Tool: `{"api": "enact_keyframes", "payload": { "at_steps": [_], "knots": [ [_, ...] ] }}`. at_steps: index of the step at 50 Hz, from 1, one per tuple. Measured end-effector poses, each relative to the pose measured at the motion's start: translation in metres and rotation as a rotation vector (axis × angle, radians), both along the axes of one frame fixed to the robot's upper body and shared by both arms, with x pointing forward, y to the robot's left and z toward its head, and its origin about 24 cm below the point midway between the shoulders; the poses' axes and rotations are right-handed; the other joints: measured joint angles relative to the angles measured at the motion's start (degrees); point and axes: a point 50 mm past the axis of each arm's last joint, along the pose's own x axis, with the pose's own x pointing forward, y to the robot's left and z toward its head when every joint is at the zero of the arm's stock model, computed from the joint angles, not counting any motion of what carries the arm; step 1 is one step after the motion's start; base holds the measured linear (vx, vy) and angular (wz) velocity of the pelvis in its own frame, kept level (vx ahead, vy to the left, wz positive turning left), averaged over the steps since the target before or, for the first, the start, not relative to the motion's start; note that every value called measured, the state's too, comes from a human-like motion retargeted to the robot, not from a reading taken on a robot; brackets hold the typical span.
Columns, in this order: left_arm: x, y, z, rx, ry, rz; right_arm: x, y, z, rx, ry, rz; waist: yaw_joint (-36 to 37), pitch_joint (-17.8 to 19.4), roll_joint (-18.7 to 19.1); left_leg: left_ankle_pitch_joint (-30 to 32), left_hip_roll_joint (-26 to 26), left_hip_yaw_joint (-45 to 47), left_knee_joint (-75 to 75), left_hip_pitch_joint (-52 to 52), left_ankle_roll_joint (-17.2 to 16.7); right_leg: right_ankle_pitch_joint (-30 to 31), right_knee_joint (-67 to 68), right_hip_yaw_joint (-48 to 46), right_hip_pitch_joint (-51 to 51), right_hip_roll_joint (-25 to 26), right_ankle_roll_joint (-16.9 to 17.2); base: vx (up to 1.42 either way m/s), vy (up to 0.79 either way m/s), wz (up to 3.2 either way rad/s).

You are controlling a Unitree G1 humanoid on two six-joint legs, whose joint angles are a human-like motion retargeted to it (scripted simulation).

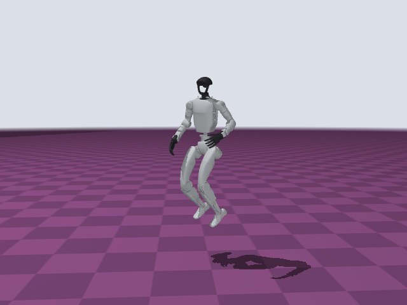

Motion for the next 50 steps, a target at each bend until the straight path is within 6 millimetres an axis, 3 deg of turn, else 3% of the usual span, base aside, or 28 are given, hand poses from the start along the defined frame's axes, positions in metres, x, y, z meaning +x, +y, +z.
{"api": "enact_keyframes", "payload": {
  "at_steps": [3,8,10,12,15,17,19,21,25,28,32,35,40,45,50],
  "knots": [
    [0.008,0.006,0.011,0.059,-0.027,-0.059,-0.015,-0.030,-0.005,-0.044,0.008,-0.237,-8.23,0.75,2.96,-3.63,8.27,7.11,13.44,-4.72,4.08,6.59,-4.18,5.56,0.71,9.62,4.75,0.04,-0.37,6.65],
    [0.014,0.028,0.023,0.161,-0.012,-0.095,-0.020,-0.076,0.005,-0.110,-0.047,-0.530,-20.79,0.68,6.54,-5.72,18.95,11.84,35.71,-14.53,11.98,23.03,-10.58,25.11,5.41,26.13,16.90,-0.06,-0.50,6.29],
    [0.010,0.038,0.022,0.192,0.010,-0.088,-0.017,-0.086,0.010,-0.124,-0.071,-0.596,-23.56,0.64,7.04,-7.88,20.50,11.89,41.80,-17.06,13.43,21.04,-9.81,31.18,8.86,30.69,17.60,-0.18,-0.56,4.98],
    [0.005,0.043,0.018,0.196,0.030,-0.063,-0.010,-0.086,0.010,-0.126,-0.076,-0.609,-23.95,1.01,7.39,-12.02,22.27,12.45,45.42,-18.76,15.23,10.27,-7.70,33.83,10.54,32.73,16.61,-0.34,-0.43,3.63],
    [0.001,0.043,0.009,0.159,0.033,0.007,0.014,-0.071,0.007,-0.127,-0.060,-0.537,-20.76,2.53,7.01,-22.07,25.53,13.59,47.23,-18.48,17.67,-13.99,-2.11,26.09,8.47,30.74,8.81,-0.43,-0.35,2.11],
    [0.003,0.032,0.001,0.091,0.013,0.074,0.039,-0.051,0.005,-0.131,-0.047,-0.447,-17.10,4.77,6.29,-31.57,27.52,13.66,47.90,-17.21,19.71,-28.18,2.62,17.16,4.77,27.82,3.37,-0.47,-0.30,1.27],
    [0.011,0.012,-0.010,-0.018,-0.007,0.147,0.070,-0.028,0.010,-0.137,-0.053,-0.362,-13.79,7.38,6.35,-39.85,28.84,12.43,46.73,-16.49,20.47,-32.82,3.61,10.12,1.21,26.32,-0.33,-0.49,-0.24,1.05],
    [0.019,-0.017,-0.024,-0.136,0.012,0.181,0.089,-0.010,0.013,-0.144,-0.050,-0.297,-10.95,9.30,5.95,-45.37,27.88,12.33,43.07,-14.39,20.49,-32.82,3.78,6.23,0.04,23.97,-1.96,-0.39,-0.15,1.24],
    [0.033,-0.068,-0.040,-0.246,0.070,0.118,0.102,0.005,0.017,-0.144,-0.047,-0.198,-8.19,12.43,1.73,-49.75,19.15,14.19,28.77,-5.22,18.36,-31.63,2.82,2.92,2.41,14.75,-1.49,-0.24,-0.05,1.55],
    [0.043,-0.087,-0.041,-0.207,0.083,0.018,0.108,0.002,0.026,-0.155,-0.073,-0.131,-7.19,13.30,0.29,-49.13,15.04,14.49,14.75,0.04,15.86,-25.74,-1.23,1.01,2.46,10.50,0.58,-0.18,0.03,0.99],
    [0.050,-0.092,-0.043,-0.103,0.096,-0.094,0.113,-0.009,0.036,-0.186,-0.095,-0.049,-8.12,13.25,-1.22,-46.58,10.28,14.16,-1.84,4.47,13.95,-19.10,-3.37,-0.63,0.35,5.42,4.33,-0.10,0.07,0.76],
    [0.051,-0.086,-0.048,-0.024,0.125,-0.133,0.113,-0.016,0.038,-0.213,-0.078,0.012,-9.73,12.37,-2.36,-42.02,7.20,13.76,-12.84,7.08,12.95,-15.62,-4.36,-1.71,-1.58,1.33,6.75,-0.04,0.06,0.49],
    [0.037,-0.059,-0.072,0.069,0.247,-0.082,0.097,-0.024,0.022,-0.238,0.027,0.080,-11.96,10.22,-3.17,-34.65,4.14,13.47,-27.77,11.57,11.93,-15.90,-8.96,-2.41,-3.23,-3.24,8.21,0.00,0.01,0.16],
    [0.005,-0.018,-0.102,0.097,0.429,0.107,0.057,-0.025,-0.012,-0.210,0.199,0.073,-12.64,9.04,-3.05,-29.94,3.31,13.47,-37.42,16.82,11.51,-15.13,-14.08,-2.67,-1.26,-5.46,8.91,0.03,-0.07,-0.12],
    [-0.038,0.023,-0.122,0.102,0.586,0.357,0.003,-0.024,-0.044,-0.149,0.374,0.003,-12.20,9.47,-3.97,-29.75,3.33,14.21,-38.29,20.76,11.36,-15.71,-16.76,-2.42,3.63,-6.40,9.62,0.07,-0.15,-0.38]
  ]
}}
